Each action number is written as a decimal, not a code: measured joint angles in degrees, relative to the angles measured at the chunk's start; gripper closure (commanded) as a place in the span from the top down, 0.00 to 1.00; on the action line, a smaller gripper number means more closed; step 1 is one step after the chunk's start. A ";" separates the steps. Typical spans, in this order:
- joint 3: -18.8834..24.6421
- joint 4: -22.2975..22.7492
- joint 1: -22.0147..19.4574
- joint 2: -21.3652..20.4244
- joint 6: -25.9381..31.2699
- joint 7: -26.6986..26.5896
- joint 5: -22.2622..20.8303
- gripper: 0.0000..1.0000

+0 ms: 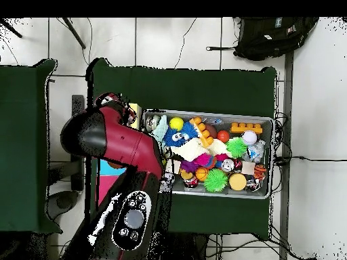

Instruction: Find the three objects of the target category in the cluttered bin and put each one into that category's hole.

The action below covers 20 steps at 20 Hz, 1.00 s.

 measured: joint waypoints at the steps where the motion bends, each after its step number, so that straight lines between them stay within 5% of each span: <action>1: 0.12 -0.01 -0.04 0.00 0.00 0.00 0.00 0.00; 20: 6.51 0.90 -5.25 -0.06 -3.04 0.00 -0.21 0.00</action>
